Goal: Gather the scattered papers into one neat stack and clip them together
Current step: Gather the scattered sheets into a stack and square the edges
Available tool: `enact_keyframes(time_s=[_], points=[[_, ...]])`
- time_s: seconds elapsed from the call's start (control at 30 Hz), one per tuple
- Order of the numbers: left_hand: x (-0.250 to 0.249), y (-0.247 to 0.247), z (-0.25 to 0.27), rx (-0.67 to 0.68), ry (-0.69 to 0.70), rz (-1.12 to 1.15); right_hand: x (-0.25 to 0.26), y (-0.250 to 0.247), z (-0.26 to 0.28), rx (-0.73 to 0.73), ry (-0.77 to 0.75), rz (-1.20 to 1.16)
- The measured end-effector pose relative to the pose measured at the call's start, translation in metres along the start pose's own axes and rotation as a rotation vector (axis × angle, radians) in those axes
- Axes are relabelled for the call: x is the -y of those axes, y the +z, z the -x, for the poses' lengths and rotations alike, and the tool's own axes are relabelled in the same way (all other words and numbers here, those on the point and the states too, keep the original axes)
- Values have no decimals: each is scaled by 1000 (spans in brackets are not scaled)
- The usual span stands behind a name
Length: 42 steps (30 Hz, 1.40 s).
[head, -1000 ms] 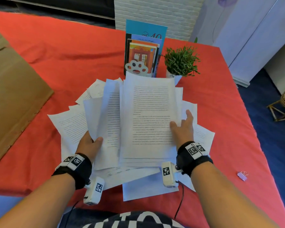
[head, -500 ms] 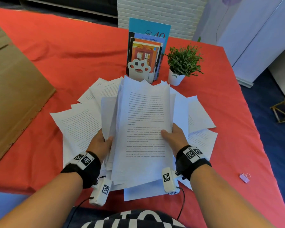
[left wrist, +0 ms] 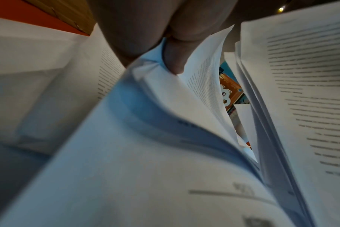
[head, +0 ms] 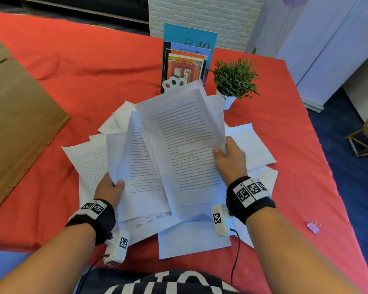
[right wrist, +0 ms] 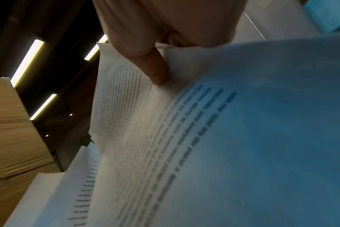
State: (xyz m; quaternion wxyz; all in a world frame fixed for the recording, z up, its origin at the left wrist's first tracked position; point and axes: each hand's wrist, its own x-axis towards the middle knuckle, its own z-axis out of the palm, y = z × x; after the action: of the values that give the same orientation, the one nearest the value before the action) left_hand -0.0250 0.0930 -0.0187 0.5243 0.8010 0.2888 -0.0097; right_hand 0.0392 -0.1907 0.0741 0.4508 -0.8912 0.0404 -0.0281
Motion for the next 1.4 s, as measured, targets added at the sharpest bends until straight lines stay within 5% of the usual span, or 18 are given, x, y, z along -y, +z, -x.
enact_keyframes(time_s=[0.27, 0.53, 0.7, 0.9, 1.03, 1.2, 1.3, 1.4], points=[[4, -6, -9, -94, -28, -48, -16, 8, -5, 26, 53, 308], [-5, -31, -15, -267, -41, 9, -27, 3, -15, 21, 199, -22], [-16, -17, -9, -53, -14, -2, -25, 18, -14, 98, 261, -224], [-32, 14, 16, 263, 2, 309, -38, 33, -8, 222, 306, -305], [-34, 26, 21, 360, -26, 302, -50, 34, -7, 208, 339, -333], [3, -3, -9, -195, -286, -200, -70, 23, -8, 66, 386, -144], [26, -20, -12, -222, -431, -291, -85, 23, 2, 69, 434, -17], [34, -23, -15, -185, -387, -266, -100, 28, 13, 116, 469, 62]])
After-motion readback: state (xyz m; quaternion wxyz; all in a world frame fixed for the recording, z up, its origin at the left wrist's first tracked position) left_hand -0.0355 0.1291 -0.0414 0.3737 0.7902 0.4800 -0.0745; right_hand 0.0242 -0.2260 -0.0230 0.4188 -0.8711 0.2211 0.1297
